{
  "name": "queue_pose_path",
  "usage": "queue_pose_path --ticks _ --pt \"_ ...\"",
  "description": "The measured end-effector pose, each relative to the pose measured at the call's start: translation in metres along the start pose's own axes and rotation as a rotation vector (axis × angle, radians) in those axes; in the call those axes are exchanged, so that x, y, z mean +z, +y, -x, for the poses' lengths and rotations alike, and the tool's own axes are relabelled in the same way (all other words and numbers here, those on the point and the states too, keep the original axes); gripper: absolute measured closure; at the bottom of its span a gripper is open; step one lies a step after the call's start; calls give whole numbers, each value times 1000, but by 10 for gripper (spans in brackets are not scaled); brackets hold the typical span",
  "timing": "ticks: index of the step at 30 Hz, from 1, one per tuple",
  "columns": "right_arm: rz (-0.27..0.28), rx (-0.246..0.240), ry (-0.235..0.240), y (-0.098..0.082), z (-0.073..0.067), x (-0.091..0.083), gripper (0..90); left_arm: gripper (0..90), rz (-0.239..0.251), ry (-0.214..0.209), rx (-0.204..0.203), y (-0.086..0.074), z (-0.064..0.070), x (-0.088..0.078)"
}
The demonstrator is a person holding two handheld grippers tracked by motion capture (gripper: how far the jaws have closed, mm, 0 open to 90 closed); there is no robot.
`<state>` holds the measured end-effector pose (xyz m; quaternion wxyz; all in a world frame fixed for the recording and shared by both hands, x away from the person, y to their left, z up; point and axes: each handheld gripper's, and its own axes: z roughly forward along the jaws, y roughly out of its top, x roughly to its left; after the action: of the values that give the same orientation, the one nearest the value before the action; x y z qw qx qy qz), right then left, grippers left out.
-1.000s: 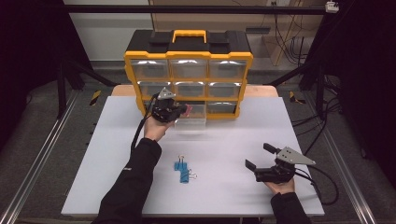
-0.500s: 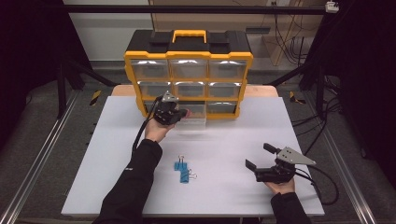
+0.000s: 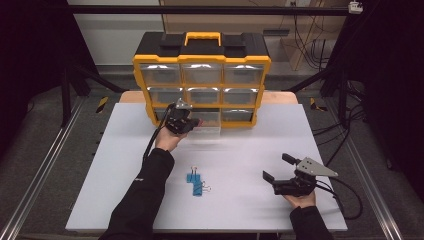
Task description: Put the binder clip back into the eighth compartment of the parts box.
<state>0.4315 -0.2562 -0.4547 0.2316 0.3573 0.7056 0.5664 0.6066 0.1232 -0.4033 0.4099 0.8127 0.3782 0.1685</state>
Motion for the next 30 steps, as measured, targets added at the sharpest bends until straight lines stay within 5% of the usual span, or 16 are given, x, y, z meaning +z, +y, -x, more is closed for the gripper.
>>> queue_pose_path --ticks 4,9,19,25,30 --pt "6 2 4 0 0 0 4 861 -2 12 15 0 0 0" --pt "4 3 4 0 0 0 4 792 68 5 -10 5 0 -12" --pt "8 5 -3 1 0 -1 4 567 170 -29 -41 8 -1 -53" --pt "8 9 -1 1 0 -2 4 464 227 -51 -32 1 1 -77" --pt "12 2 -7 1 1 -2 4 369 272 -24 0 -9 5 -100"
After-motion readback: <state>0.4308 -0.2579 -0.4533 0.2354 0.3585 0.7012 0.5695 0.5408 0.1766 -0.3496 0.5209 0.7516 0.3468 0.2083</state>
